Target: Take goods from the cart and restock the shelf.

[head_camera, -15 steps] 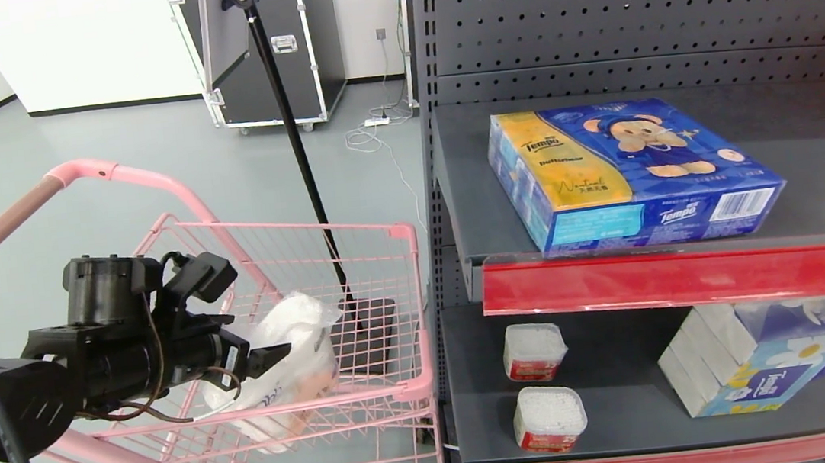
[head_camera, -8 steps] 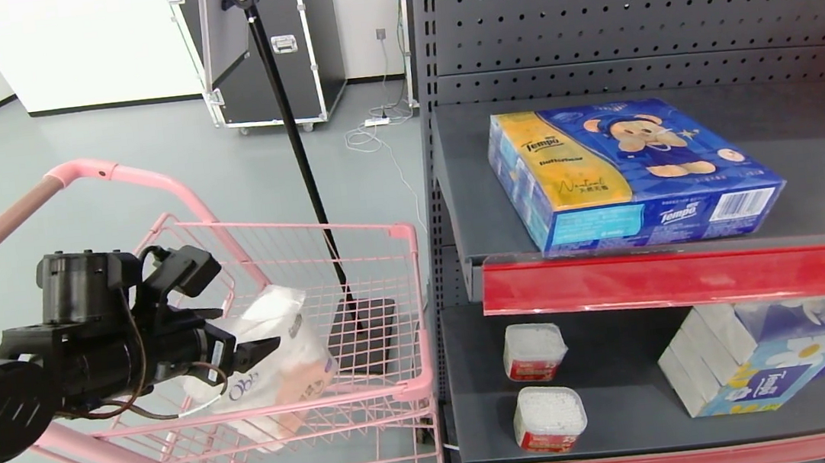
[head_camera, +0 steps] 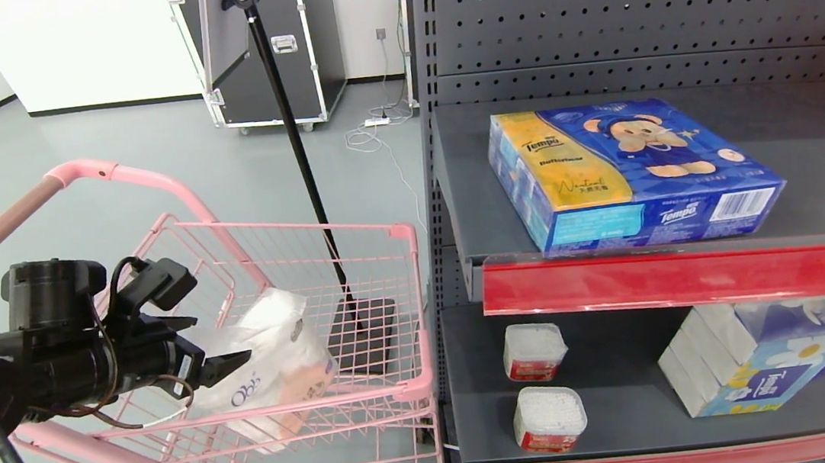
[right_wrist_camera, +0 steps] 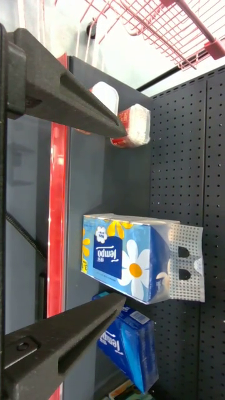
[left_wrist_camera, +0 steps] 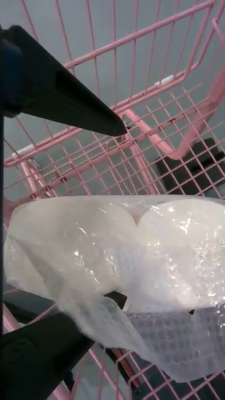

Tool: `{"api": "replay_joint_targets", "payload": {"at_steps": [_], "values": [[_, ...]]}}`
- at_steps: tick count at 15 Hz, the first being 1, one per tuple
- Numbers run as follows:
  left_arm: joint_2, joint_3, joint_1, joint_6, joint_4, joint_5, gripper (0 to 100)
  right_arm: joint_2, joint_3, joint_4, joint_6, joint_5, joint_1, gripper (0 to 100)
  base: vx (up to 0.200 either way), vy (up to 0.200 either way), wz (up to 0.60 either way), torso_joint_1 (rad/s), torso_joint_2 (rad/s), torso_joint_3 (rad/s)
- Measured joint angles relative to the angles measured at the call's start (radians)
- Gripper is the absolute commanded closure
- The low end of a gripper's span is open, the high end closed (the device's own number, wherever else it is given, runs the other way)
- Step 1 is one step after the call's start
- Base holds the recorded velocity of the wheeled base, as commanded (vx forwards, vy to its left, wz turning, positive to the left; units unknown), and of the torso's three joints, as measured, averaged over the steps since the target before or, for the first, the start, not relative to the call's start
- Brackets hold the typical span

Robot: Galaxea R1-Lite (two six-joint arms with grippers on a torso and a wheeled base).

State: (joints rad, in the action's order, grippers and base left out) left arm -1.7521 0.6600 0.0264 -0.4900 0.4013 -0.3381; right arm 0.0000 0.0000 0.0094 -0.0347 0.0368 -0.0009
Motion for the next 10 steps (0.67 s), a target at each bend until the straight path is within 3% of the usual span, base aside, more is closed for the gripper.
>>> {"api": "replay_joint_targets", "payload": {"at_steps": [4,6,8,10], "values": [[-0.013,0.014,0.007,-0.058,-0.011,-0.03,0,0.0,0.0,0.0,-0.002,0.0,0.0,0,0.0,0.0,0.0,0.0,0.0,0.0],[-0.016,0.016,0.008,-0.069,-0.031,-0.031,0,0.0,0.0,0.0,-0.002,0.0,0.0,0,0.0,0.0,0.0,0.0,0.0,0.0],[-0.017,0.013,0.008,-0.118,-0.051,-0.062,0,0.0,0.0,0.0,-0.002,0.0,0.0,0,0.0,0.0,0.0,0.0,0.0,0.0],[-0.016,0.01,0.007,-0.138,-0.064,-0.086,0,0.0,0.0,0.0,-0.002,0.0,0.0,0,0.0,0.0,0.0,0.0,0.0,0.0]]}}
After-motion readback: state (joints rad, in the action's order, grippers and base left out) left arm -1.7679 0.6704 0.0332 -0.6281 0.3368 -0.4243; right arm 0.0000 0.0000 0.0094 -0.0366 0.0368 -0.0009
